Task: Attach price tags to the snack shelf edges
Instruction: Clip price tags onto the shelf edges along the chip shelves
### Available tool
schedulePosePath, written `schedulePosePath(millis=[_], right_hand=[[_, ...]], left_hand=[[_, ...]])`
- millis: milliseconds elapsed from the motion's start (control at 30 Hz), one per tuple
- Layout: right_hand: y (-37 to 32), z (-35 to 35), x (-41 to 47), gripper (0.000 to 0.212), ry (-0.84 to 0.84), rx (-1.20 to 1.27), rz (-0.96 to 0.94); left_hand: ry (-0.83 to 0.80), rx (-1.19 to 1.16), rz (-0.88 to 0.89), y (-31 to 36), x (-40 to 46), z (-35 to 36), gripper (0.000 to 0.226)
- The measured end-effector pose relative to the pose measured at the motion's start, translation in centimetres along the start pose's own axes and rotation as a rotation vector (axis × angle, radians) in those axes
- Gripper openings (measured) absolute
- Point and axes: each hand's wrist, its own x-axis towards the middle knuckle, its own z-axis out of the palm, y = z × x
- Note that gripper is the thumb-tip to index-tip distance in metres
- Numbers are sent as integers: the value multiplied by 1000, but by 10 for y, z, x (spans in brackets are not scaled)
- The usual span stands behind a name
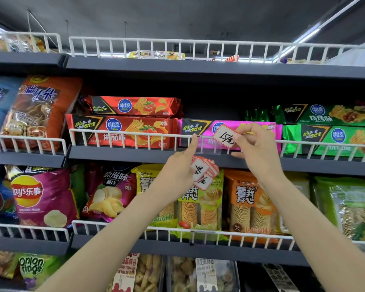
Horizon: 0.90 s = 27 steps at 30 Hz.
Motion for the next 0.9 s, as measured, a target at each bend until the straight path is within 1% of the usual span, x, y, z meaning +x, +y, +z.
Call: schedulePosePath(millis=[67, 167, 267, 367, 433, 567, 767, 900], right_hand=[[3, 3, 2, 2, 18, -31, -49], [3, 5, 5, 4, 46, -145, -175], [0, 9, 7, 4, 43, -223, -282], [0, 11, 7, 4, 17, -261, -334], [1, 12, 8, 2, 8, -274, -361], [0, 13, 11, 5, 4, -321, -391], [-3, 10, 21, 6, -49, -323, -380], [-6, 9, 25, 5, -73, -342, -372]], left_hand=[[31, -122, -31, 4, -4, 1, 74], [55, -220, -37, 9, -8, 2, 66], [71, -302, -87, 13, -9, 3, 65], [136, -361, -92, 12, -6, 3, 64], [151, -368, -95, 10, -4, 2, 62], [110, -418, -72, 9, -3, -1, 62], [77, -403, -64, 3, -3, 5, 66], [82, -471, -106, -6, -6, 3, 63]])
